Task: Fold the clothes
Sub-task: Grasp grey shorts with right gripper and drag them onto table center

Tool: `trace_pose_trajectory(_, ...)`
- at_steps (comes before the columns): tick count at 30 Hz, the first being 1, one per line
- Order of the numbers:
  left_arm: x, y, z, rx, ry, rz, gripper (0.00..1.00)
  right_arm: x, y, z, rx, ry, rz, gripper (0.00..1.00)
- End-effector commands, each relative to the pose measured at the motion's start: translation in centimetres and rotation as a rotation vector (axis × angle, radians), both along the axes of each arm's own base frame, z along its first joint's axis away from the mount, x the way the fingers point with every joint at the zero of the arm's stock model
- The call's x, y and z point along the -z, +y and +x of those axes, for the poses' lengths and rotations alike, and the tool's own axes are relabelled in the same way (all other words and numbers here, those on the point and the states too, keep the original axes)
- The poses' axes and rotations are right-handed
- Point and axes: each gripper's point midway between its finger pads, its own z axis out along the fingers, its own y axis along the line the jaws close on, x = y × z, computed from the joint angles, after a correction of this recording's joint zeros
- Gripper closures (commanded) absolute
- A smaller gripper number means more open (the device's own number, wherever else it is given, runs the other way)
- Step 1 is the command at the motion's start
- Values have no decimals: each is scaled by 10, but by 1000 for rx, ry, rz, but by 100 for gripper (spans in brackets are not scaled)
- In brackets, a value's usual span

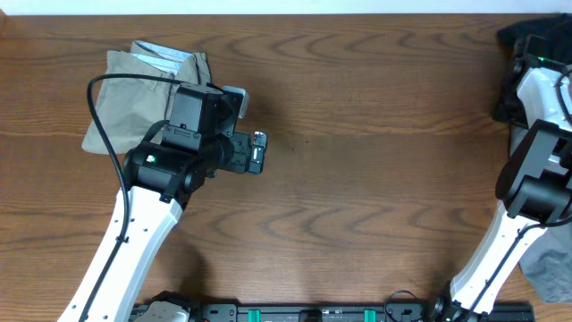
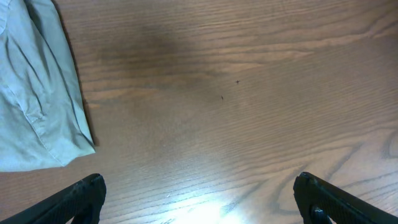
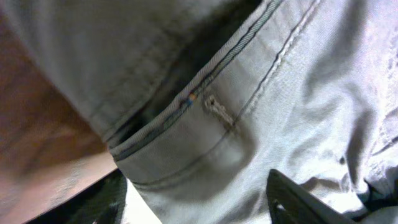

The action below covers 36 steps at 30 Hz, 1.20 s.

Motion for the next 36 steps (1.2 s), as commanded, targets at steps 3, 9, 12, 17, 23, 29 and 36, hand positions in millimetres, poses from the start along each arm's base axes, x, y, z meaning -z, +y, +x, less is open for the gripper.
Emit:
trace_pose_trajectory(3,-5,-1,3,-5,-11,-2,2,-1,-22,-11,77,-14,-22,33)
trace_pose_trajectory(9,-5,-1,3,-5,-11,-1,2,11,-5,0,6,-42,118,27)
trace_pose_trajectory(12,-5,-1,3,-5,-10,-1,2,12,-1,2,-18,-43,140,34)
trace_pose_trajectory(17,-5,-1,3,-5,-10,-1,2,9,-11,-11,30,-13,102,86)
trace_pose_trajectory(23,-5,-1,3,0,-13,2,2,-44,7,6,5,-178,179,99)
trace_pose_trajectory(29,-5,-1,3,10,-17,9,2,-148,77,36,-234,-462,350,99)
trace_pose_trajectory(36,-5,0,3,10,-17,9,2,-179,162,46,-416,-497,440,99)
